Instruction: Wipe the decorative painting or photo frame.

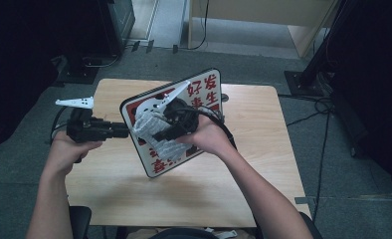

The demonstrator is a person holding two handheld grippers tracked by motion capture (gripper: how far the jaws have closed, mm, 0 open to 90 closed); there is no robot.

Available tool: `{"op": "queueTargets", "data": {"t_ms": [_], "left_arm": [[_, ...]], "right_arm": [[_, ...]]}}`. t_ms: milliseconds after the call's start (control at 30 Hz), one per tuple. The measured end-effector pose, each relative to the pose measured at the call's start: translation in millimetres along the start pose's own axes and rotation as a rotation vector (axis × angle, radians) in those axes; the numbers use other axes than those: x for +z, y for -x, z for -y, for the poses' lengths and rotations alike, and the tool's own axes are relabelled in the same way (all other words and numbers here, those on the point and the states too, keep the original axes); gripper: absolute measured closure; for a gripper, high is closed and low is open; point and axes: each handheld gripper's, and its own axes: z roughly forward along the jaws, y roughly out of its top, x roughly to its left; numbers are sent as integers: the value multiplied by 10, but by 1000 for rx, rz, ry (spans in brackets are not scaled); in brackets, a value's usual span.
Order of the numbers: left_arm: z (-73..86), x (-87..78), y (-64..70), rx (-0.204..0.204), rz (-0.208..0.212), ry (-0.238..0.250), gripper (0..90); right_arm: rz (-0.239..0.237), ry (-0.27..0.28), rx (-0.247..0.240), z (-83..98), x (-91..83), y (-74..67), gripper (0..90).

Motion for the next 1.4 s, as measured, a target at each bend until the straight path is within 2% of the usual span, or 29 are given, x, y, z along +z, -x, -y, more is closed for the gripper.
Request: {"op": "queueTargets", "data": {"t_ms": [133,200,400,600,667,833,1000,1400], "left_arm": [[0,-15,-20,3,0,-7,675],[1,-33,-42,-10,-1,-6,669],[7,-88,-106,-12,-10,6,673],[-22,-20,-173,-31,-31,-15,693],[-33,-4,-187,-31,-32,-3,701],[-61,49,-208,-25,-24,2,717],[-79,118,-206,-12,-20,3,716],[-72,98,-215,-1,-11,11,727]], "right_arm": [[2,18,-25,-176,-82,-38,660],[6,22,-37,-246,-115,-55,660],[15,32,-55,-463,-222,-98,660],[28,42,-66,-630,-271,-132,660],[29,46,-65,-673,-284,-146,660],[34,42,-67,-732,-269,-142,660],[40,33,-58,-718,-234,-94,660],[36,14,-58,-701,-165,-77,657]]}}
